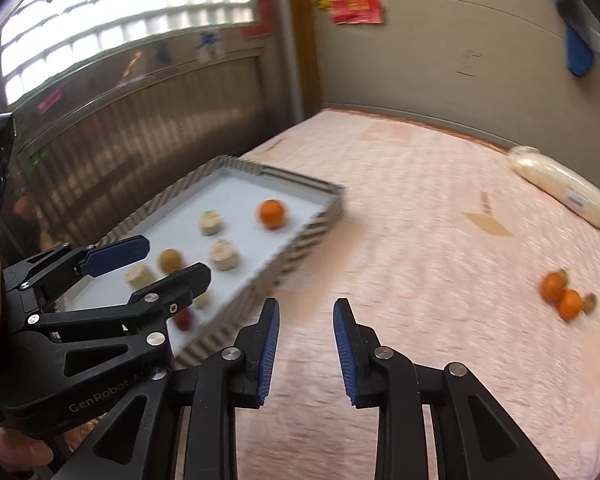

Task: Organize fruits
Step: 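Withdraw both open tools from the tray toward the oranges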

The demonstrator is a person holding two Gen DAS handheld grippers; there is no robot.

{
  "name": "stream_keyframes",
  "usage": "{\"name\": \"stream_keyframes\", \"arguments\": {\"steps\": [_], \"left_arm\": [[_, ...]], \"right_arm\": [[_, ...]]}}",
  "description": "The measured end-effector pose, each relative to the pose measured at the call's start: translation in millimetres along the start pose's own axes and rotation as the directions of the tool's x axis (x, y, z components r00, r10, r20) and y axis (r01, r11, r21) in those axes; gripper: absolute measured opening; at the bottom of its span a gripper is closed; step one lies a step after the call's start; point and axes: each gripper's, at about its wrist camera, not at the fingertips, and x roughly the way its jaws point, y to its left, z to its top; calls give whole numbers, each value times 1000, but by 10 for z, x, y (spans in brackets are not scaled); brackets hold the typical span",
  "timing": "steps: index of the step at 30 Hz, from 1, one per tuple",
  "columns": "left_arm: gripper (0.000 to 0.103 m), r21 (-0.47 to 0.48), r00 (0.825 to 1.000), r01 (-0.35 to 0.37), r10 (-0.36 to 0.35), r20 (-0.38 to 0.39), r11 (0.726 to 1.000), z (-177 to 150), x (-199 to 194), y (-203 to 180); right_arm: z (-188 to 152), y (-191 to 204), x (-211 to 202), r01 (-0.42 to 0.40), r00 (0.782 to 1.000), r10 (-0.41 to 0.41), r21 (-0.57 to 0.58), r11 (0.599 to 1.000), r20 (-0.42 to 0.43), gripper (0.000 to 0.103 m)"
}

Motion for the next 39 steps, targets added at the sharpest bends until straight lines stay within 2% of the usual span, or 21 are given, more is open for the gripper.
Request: {"name": "stream_keyframes", "arguments": {"steps": [13,24,26,28,33,39], "left_arm": [[64,72,996,86,-86,-3,994,232,235,-823],[64,129,991,136,-132,-38,982,389,487,-1356],[64,133,990,138,-133,-44,981,408,545,-1430],[64,135,987,153,-145,-63,979,432,620,-1516],[64,142,982,176,-163,-99,974,482,775,-1686],[64,132,977,186,-169,-133,974,529,928,-1802]], "right_arm": [[-159,-918,-231,120,993,-120,144,982,-6,30],[-291,-1661,-283,235,972,-230,217,947,-49,31],[-333,-1810,-292,266,964,-258,224,938,-65,33],[-371,-1954,-281,289,957,-277,230,929,-84,42],[-404,-2277,-260,290,957,-279,284,914,-80,43],[-219,-2403,-26,284,958,-270,219,933,-92,43]]}}
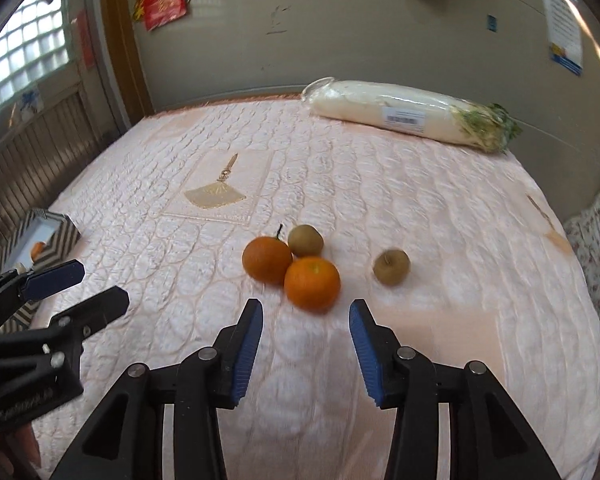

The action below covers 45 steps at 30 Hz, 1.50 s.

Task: Organize fruits
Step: 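Withdraw both open tools from the tray toward the oranges, then grasp an orange with the left tool while the right grasps the other orange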

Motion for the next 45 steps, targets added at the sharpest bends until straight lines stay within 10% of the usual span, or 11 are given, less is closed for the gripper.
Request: {"name": "stream_keyframes", "arguments": {"steps": [34,38,45], "left_arm": [[64,116,980,198,-193,-52,973,377,624,-745],[32,94,969,243,-236,-79,966,369,673,-695],[32,55,978,206,-203,-52,977,236,468,-500]], "right_arm": [[-168,-664,-125,-24,998,14,183,983,55,31],[-164,-615,-123,-32,998,23,173,984,53,31],[-165,-514,-188,-41,998,31,173,984,63,31]]}}
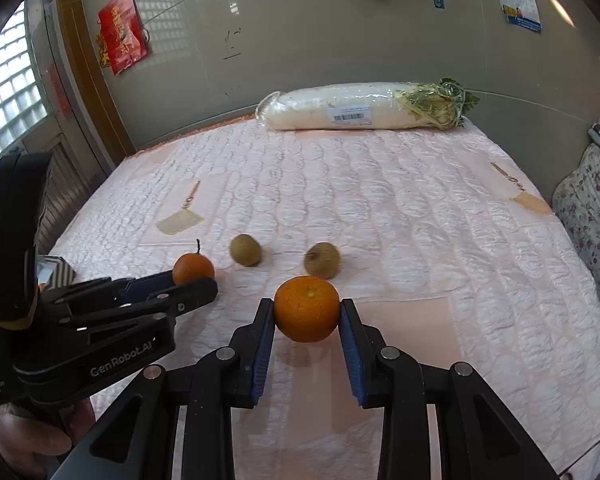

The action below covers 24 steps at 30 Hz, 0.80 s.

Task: Organize fruits
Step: 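Grasp an orange with the left tool while the right grasps the other orange, then carry both oranges over the striped tray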

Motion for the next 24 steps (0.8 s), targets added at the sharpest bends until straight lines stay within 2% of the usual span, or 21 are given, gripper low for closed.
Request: {"name": "stream_keyframes", "arguments": {"steps": [5,11,20,24], "left_arm": [[32,-31,997,-64,65,32,997,-175,-306,156],[32,-48,986,-146,149,70,988,-475,-716,352],[32,-88,957,-256,266,120,963,-854,-1247,800],[32,-124,947,-280,295,127,952,-976,-1424,1028]], "right_arm": [[-60,210,-62,-23,1000,23,-8,1000,8,31],[-175,609,-129,-74,997,74,-45,996,5,31],[-363,1262,-282,-157,988,157,-121,980,-4,31],[-418,1558,-313,-204,979,204,-158,966,-17,31]]}}
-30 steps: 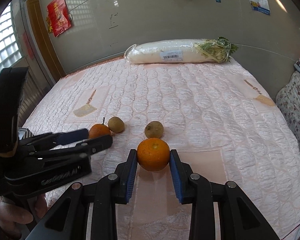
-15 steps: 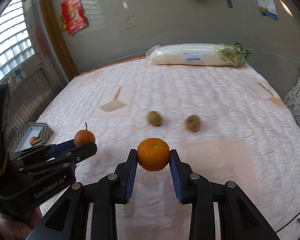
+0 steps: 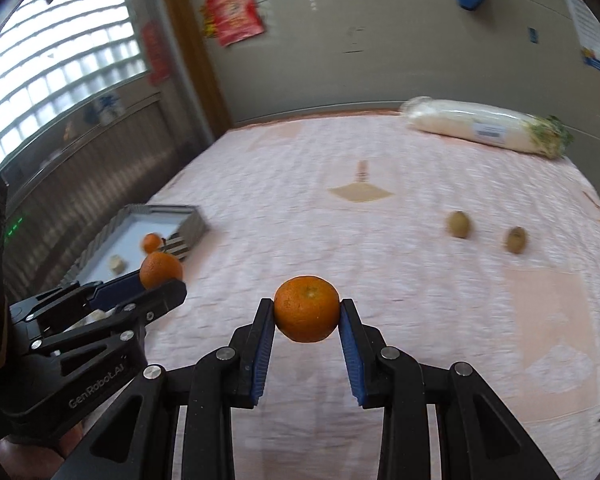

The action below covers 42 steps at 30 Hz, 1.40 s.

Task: Organize fruits
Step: 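Carry both oranges over the striped tray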

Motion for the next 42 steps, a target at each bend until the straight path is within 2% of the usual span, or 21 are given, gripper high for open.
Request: {"name": "stream_keyframes", "arguments": {"steps": [9,23,33,42], "left_arm": [[32,-60,998,-51,53,23,997,-124,-223,525],[32,-152,991,-128,132,14,980,-296,-387,1203],[32,-185,989,-148,144,-33,972,-413,-327,1467],[32,-186,987,-153,139,-85,971,-499,-235,1543]], "right_arm": [[-15,652,155,-58,998,55,-112,992,-32,31],[10,1365,374,-142,989,128,-236,961,-72,31],[20,1682,534,-179,982,153,-297,938,-108,31],[99,1939,817,-175,980,128,-363,915,-149,31]]}}
